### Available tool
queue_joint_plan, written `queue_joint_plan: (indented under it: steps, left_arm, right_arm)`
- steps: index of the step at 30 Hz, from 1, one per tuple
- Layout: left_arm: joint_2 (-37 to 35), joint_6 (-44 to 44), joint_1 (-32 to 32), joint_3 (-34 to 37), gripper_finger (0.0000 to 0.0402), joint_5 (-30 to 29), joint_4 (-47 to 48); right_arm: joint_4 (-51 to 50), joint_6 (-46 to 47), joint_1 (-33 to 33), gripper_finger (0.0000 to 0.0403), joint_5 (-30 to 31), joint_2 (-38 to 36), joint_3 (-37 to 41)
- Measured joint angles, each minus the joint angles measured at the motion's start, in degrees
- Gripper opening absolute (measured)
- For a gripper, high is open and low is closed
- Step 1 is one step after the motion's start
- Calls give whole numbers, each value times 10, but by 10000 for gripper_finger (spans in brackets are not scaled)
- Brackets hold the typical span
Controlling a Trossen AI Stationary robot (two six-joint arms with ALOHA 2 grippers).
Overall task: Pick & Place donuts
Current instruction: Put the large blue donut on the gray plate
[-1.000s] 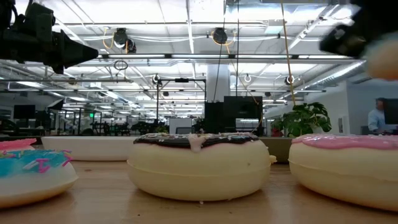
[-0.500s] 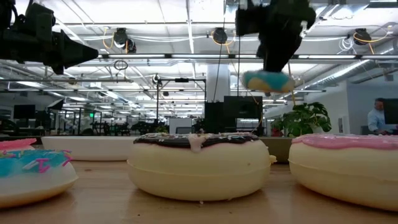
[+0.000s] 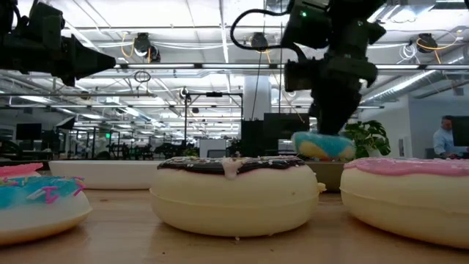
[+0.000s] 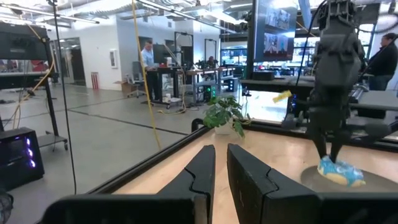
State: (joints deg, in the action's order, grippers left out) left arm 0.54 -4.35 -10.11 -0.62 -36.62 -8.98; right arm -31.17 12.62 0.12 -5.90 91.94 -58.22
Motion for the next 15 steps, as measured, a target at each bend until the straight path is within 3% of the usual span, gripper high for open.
queue_joint_plan:
  steps: [10, 15]
  left_arm:
    - [0, 1, 0, 0, 47, 0, -2]
    - [0, -12, 0, 0, 47, 0, -2]
  right_arm:
    - [27, 30, 0, 14, 13, 0, 44]
    - [36, 30, 0, 39, 9, 0, 46]
